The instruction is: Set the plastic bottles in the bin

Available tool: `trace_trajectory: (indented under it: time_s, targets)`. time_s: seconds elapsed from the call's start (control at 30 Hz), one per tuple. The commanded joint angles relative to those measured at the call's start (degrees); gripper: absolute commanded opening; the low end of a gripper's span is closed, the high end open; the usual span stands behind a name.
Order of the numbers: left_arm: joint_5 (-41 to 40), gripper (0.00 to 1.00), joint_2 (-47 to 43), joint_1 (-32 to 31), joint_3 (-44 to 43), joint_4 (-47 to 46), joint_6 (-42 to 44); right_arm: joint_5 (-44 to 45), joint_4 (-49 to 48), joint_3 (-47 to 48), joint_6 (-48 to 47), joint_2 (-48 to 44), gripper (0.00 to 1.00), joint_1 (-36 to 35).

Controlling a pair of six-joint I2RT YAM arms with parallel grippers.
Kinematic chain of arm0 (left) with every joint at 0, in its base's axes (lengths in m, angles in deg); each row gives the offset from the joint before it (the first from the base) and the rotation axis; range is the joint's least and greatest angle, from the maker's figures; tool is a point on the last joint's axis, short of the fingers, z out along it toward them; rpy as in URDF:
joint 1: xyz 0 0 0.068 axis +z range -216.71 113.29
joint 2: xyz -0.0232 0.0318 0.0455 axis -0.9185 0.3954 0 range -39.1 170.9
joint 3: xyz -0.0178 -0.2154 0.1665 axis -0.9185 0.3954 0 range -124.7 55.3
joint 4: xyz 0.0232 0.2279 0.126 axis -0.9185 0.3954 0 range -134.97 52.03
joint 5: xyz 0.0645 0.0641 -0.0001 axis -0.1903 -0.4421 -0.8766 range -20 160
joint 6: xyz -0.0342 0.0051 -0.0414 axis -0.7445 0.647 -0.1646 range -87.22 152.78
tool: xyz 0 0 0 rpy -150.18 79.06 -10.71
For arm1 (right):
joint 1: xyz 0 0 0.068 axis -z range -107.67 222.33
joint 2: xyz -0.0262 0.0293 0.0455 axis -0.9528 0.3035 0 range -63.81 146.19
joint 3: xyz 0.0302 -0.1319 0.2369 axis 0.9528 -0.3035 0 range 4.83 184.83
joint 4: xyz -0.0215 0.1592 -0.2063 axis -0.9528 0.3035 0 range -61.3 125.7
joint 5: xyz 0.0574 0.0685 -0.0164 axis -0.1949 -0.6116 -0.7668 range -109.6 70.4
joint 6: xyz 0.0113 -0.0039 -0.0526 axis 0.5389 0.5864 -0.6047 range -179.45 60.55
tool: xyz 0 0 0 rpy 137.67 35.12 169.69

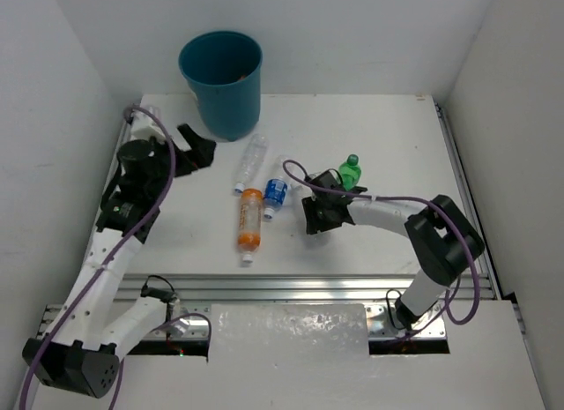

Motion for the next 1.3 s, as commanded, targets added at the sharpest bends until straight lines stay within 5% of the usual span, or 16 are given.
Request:
trace_trajectory:
  time_s: [0.0,0.2,0.37,0.53,0.8,0.87,0.9,0.93,1.0,1.03,1.17,1.27]
  targets:
    - [8.4,1.00,-2.8,-0.8,5.2,1.7,-1.3,5.3,-2.3,-3.2,3.0,-4.7,0.40,-1.6]
    - [17.7,1.00,-2.5,-9.9,11.5,-5.3,-4.3,18.5,11.8,-4.0,11.4,-22.2,0.31,-5.5]
    - [28.2,1.00,2.3,-23.9,12.8,-21.0,-7.8,-7.0,-3.3,-10.4,0.5,-43.5,0.30,-5.5]
    - [30.8,1.00,5.3,-28.6,12.1,-27.2,-9.6,-22.6,-9.0,-13.0,0.8,-52.4,0.29,-5.5]
    - [30.2,1.00,9.9,-32.4,8.7,-31.6,-10.4,-36.0,-15.2,-12.0,2.7,-54.2,0.31,-5.7]
    - [31.1,0.84,10.7,-32.5,8.0,-32.0,-10.4,-36.9,-15.5,-11.8,2.5,-53.9,0.32,-5.7]
    - [31.8,0.29,11.1,-32.6,7.2,-32.9,-10.4,-36.9,-15.6,-11.6,2.4,-53.7,0.35,-5.6]
    - [32.1,0.05,11.4,-32.6,6.6,-32.8,-10.5,-36.8,-15.7,-11.6,2.4,-53.9,0.41,-5.7]
    - [28.9,0.00,11.8,-32.5,3.8,-29.1,-9.5,-31.6,-13.6,-11.2,2.2,-54.7,0.71,-5.6]
    - [26.4,0.00,11.6,-32.5,2.6,-26.9,-8.6,-29.4,-12.8,-11.3,2.2,-55.3,0.99,-5.6]
    - [0.2,0.00,12.2,-30.4,-9.5,-10.2,-4.0,-13.1,0.3,-7.7,1.1,-58.8,0.99,-5.5]
    - [-9.9,0.00,15.4,-23.8,-18.5,-5.9,-3.5,0.6,9.5,-4.9,2.2,-60.5,0.99,-5.6]
